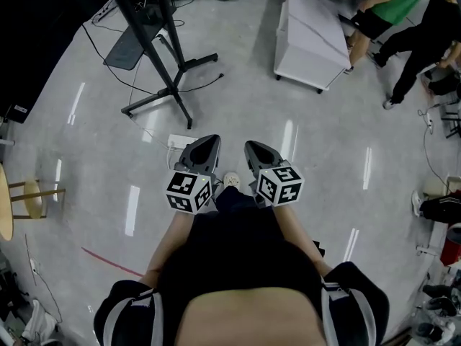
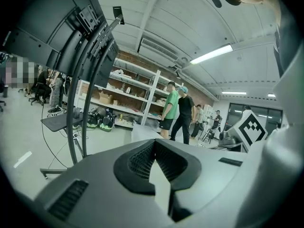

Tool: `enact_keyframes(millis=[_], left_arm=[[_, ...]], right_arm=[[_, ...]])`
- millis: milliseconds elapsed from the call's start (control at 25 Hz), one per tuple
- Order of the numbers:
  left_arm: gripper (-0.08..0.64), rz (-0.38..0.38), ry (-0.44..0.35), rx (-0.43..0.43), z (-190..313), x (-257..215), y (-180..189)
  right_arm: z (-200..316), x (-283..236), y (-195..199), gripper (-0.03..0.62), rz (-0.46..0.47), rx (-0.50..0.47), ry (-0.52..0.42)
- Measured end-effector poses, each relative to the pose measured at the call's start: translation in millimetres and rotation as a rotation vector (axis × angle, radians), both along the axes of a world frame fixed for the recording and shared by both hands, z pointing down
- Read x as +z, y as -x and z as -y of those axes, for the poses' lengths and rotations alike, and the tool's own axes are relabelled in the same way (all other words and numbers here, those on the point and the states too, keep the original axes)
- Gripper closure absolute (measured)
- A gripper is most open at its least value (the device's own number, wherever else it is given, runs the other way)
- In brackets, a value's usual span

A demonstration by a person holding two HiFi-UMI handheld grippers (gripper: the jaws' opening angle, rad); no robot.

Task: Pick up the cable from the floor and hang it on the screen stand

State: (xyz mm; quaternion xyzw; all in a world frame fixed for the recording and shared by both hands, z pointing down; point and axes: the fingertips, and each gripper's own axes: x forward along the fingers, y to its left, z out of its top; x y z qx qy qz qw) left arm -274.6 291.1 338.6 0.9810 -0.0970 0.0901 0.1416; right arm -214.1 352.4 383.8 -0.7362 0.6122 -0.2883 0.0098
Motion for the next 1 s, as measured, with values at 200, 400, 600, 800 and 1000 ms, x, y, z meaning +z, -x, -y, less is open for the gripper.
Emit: enact_keyframes(millis=[200,400,600,800,1000], left_arm=[[0.552,0.005,0.004,-0.036,11,6,-28],[0.552,0.015,0.005,-0.055,14,12,-52],[0.553,0.025,0.002,-0.079,20,19,-71],[0.552,0.029,0.017,-0.118,21,18,-73],[0.552,0.054,0.023,-0.137,30,20,-72]], right_arm=[[20,2,-26,0.566,-0.003,-0.045,-0.003],[24,8,-49,0.566,0.01,-0.069,0.002],[26,16,-71,0.566,0.027,-0.075,0.01],[25,17,-80,0.566,0.038,-0.076,0.013],[32,23,-86,0.566,0.064,-0.066,0.016]])
